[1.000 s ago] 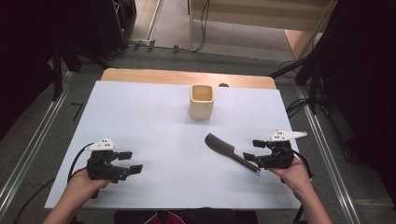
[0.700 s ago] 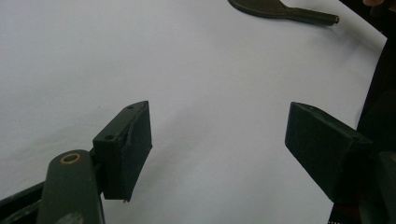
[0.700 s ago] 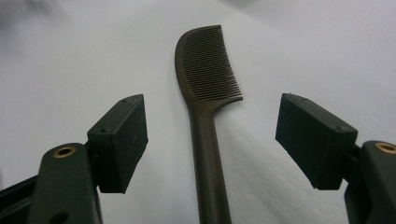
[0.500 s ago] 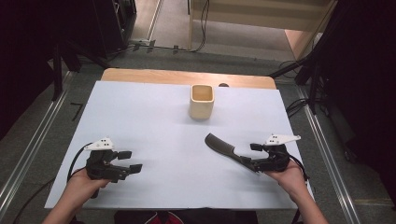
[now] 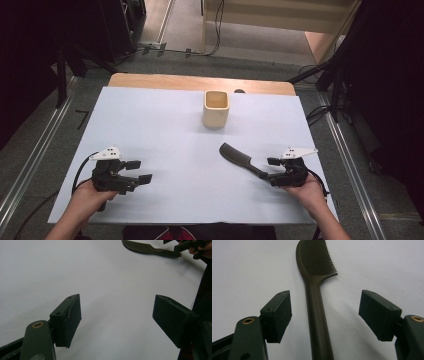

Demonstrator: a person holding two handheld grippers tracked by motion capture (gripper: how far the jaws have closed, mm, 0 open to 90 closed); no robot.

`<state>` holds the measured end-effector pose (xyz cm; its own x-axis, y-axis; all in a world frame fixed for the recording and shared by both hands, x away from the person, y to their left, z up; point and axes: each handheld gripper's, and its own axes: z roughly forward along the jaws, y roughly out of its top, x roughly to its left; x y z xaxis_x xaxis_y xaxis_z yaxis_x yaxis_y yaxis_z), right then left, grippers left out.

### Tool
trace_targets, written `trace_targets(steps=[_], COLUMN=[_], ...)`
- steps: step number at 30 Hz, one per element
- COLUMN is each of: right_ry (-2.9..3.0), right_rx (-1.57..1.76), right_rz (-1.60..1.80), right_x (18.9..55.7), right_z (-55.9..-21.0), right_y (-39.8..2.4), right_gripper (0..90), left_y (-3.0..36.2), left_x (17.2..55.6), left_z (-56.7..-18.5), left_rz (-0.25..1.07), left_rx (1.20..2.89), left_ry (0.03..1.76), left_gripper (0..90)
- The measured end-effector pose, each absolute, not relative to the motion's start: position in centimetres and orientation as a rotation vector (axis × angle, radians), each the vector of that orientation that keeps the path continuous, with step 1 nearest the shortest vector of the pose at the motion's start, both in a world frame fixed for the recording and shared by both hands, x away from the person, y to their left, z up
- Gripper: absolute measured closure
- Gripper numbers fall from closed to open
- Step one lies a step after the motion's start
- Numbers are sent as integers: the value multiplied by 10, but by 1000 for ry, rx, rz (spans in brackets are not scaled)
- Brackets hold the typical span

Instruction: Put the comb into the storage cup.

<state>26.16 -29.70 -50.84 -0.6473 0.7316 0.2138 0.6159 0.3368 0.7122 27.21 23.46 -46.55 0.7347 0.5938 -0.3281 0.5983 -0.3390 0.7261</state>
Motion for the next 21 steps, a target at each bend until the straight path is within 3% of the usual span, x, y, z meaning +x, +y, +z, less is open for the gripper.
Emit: trace_targets(steps=[14,21], right_ry=[2481,2465], right_rx=[1230,1215], right_rz=[1152,1155], right_x=[253,248], right_z=[-517,-522], right_y=[-300,-302], right_gripper=[286,379], left_y=[230,225], left_x=[281,288], left_z=[-464,-465], left_rz=[-5,-6], left_rx=[2020,2025], left_ry=[893,888], left_gripper=[241,241])
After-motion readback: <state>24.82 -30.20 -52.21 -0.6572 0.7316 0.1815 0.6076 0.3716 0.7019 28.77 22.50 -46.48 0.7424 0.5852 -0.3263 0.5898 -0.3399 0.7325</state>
